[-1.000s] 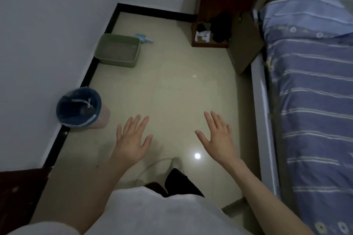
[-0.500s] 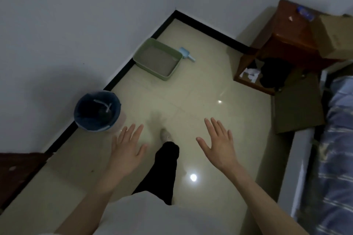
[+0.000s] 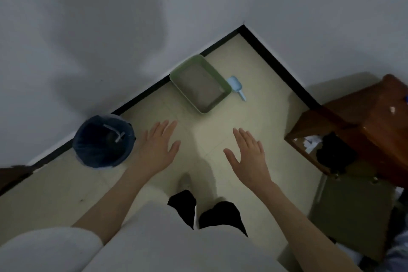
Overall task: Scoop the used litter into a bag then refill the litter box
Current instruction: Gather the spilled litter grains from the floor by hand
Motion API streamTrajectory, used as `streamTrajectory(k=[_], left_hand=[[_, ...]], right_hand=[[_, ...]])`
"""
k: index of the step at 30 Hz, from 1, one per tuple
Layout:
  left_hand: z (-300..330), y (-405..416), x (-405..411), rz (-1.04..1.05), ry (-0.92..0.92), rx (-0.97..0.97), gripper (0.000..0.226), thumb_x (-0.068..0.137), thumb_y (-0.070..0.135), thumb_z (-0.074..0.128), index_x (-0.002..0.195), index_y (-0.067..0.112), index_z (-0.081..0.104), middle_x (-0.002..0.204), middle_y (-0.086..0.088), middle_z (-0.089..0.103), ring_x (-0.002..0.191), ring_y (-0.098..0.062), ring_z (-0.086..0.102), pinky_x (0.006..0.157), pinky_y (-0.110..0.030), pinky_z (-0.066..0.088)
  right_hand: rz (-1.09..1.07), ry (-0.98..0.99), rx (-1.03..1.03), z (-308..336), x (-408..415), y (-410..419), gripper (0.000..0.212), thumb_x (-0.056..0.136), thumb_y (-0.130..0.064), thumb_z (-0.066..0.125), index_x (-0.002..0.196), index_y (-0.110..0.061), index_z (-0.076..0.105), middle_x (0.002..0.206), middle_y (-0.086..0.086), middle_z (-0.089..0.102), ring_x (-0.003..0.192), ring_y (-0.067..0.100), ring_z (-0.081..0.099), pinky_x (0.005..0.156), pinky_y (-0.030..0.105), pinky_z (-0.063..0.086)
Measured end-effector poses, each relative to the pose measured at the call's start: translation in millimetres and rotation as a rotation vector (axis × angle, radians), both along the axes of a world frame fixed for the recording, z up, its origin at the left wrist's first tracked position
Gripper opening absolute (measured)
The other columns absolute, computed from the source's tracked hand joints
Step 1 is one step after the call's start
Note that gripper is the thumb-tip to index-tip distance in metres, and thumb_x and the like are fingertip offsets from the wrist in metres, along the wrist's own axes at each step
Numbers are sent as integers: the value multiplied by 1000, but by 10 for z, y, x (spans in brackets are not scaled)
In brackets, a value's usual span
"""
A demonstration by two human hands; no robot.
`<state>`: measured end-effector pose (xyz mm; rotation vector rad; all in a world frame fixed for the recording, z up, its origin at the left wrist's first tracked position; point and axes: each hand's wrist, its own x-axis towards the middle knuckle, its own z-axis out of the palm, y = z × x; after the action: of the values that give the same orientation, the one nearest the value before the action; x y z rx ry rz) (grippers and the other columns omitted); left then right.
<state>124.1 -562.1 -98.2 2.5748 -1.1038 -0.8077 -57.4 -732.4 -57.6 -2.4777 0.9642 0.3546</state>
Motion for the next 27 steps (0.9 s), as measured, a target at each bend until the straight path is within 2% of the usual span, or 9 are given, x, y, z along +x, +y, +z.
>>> streamTrajectory(k=[3,7,10,14,18,20,22,24,27], left_hand=[[-61,-180,157,105,7,11,60,95,45,26,148,20,18,153,-9,24,142,-27,19,114,-47,16],[-221,-197,78,338,51,-3,71,86,54,20,144,13,32,146,-16,37,135,-35,31,108,-54,27],[-498,-269,-132,492,97,73,72,86,55,21,145,15,28,149,-14,33,138,-33,27,111,-52,23],[-1034,-587,-433,655,205,154,59,94,43,33,147,19,22,152,-10,26,141,-29,20,114,-46,17],[-1861,-936,-479,748,317,154,67,86,45,29,147,17,23,152,-12,27,141,-30,22,114,-43,18],[-2351,-1109,-381,939,398,56,58,96,36,41,146,13,23,152,-12,26,141,-27,22,115,-36,16],[-2933,-1281,-252,1026,415,-15,56,97,24,44,146,10,22,153,-9,24,141,-23,21,115,-30,13],[-3591,-1421,-188,967,409,-11,56,97,25,43,147,12,21,154,-9,23,142,-22,19,115,-30,13],[-4546,-1539,-196,803,420,74,57,98,31,39,149,18,16,156,-8,14,144,-22,12,116,-32,10]], right_hand=[[115,21,49,-147,260,-306,69,91,-58,20,149,-21,17,157,0,17,146,16,8,117,36,3],[239,43,137,-407,545,-723,57,98,-40,36,148,-18,19,156,2,18,145,16,9,117,31,3],[367,59,196,-678,745,-1086,56,98,-35,38,148,-17,21,155,4,20,145,17,12,117,29,8],[591,146,212,-1212,981,-1645,56,100,-35,34,149,-16,17,157,3,15,145,17,9,117,28,6],[801,183,121,-2108,1160,-2099,67,91,-46,17,147,-9,23,154,11,21,144,27,16,116,35,11],[892,213,67,-2675,1202,-2228,60,95,-37,26,147,-8,23,154,10,20,144,29,17,116,35,10],[962,239,61,-3302,1218,-2283,56,99,-32,29,149,-9,17,156,8,13,145,27,11,114,31,2],[1048,308,78,-3959,1228,-2279,56,100,-34,22,150,-13,7,158,6,2,146,22,-1,114,28,-6],[1141,363,46,-4938,1262,-2229,61,98,-43,12,150,-14,1,159,5,-4,146,19,-6,117,30,-4]])
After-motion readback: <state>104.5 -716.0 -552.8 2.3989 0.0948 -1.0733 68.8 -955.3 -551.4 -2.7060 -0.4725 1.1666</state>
